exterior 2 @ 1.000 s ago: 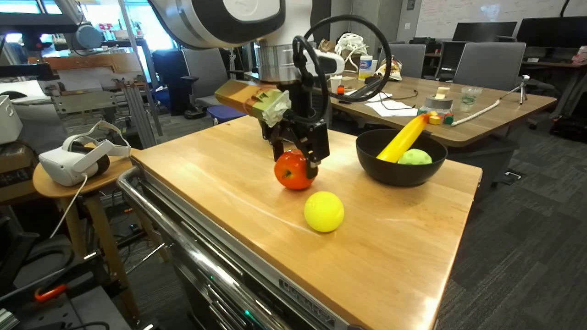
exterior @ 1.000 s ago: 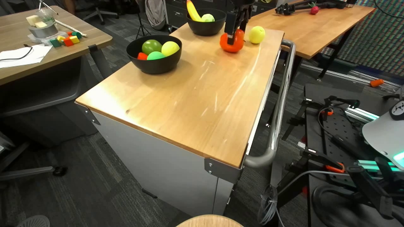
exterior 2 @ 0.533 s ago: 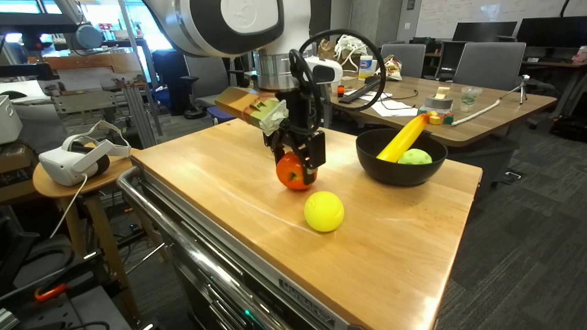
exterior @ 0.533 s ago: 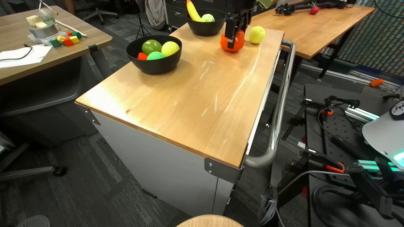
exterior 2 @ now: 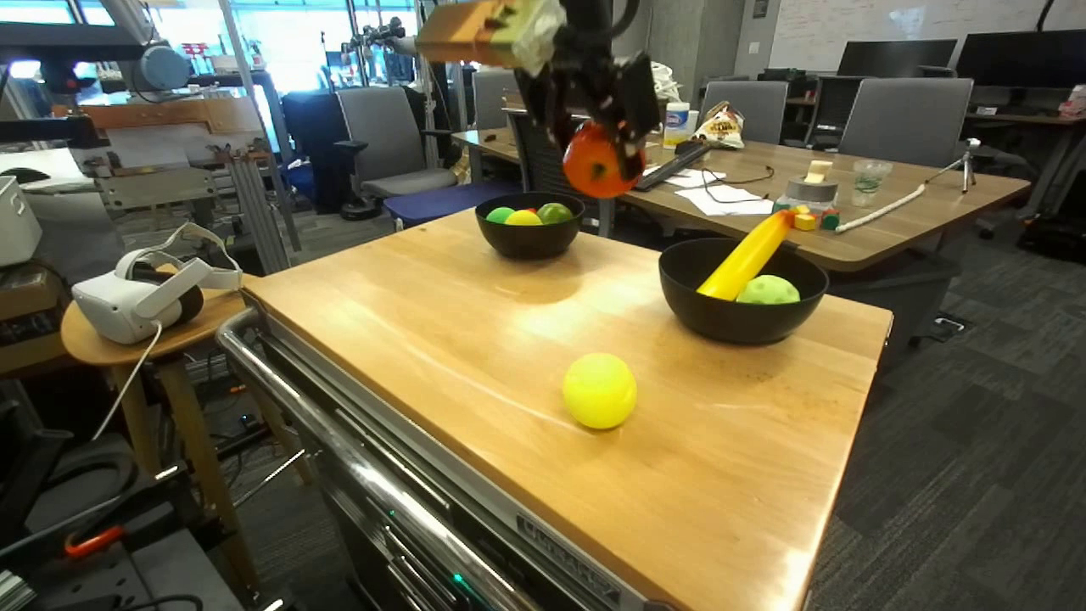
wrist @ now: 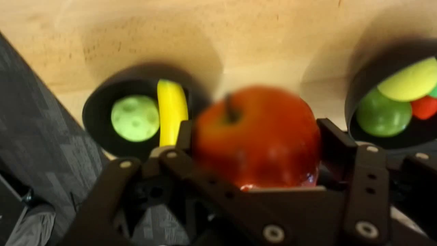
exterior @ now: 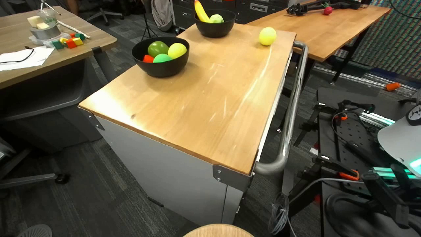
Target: Pick up the plush vegetable and fruit toy, then put them in the two bowls
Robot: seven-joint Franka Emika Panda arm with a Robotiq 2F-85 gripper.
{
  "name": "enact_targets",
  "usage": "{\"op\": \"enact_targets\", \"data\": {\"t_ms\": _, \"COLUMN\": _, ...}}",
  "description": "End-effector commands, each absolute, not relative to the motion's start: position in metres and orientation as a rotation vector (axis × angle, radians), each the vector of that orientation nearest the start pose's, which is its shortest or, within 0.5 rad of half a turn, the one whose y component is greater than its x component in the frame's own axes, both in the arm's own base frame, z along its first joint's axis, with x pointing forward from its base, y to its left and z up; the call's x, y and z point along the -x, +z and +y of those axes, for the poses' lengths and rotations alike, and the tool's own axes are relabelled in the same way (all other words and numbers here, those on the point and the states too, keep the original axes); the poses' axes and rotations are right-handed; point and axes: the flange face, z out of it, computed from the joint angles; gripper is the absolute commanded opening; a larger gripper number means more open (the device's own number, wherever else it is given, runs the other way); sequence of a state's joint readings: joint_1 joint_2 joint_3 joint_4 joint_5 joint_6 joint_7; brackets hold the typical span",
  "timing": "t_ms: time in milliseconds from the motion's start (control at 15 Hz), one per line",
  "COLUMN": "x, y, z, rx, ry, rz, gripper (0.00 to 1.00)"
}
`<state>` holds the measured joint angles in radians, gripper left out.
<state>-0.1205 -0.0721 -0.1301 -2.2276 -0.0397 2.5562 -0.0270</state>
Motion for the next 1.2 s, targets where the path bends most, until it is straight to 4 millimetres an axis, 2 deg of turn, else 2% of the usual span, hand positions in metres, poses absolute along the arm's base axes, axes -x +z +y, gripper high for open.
{"op": "enact_targets", "data": {"t_ms": 0, "x": -0.554, "y": 0.484, "z": -0.155, "rx": 3.091, "ry": -0.831, "rz": 0.375, "gripper": 0.6}}
{"op": "enact_targets", "data": {"t_ms": 200, "x": -0.574, "y": 0.474, "z": -0.172, "rx": 3.044, "ry": -0.85, "rz": 0.473, "gripper": 0.6}}
{"op": "enact_targets", "data": {"t_ms": 400, "x": -0.587, "y": 0.442, "z": -0.191, "rx": 3.014, "ry": -0.778, "rz": 0.577, "gripper": 0.6}}
{"op": "enact_targets", "data": {"t_ms": 533, "x": -0.591, "y": 0.419, "z": -0.203, "rx": 3.01, "ry": -0.718, "rz": 0.627, "gripper": 0.6}}
{"op": "enact_targets", "data": {"t_ms": 733, "x": -0.594, "y": 0.394, "z": -0.216, "rx": 3.002, "ry": -0.656, "rz": 0.681, "gripper": 0.6}}
{"op": "enact_targets", "data": {"t_ms": 1067, "x": -0.598, "y": 0.371, "z": -0.228, "rx": 2.99, "ry": -0.611, "rz": 0.732, "gripper": 0.6}}
{"op": "enact_targets", "data": {"t_ms": 1133, "x": -0.599, "y": 0.368, "z": -0.228, "rx": 2.991, "ry": -0.606, "rz": 0.737, "gripper": 0.67}}
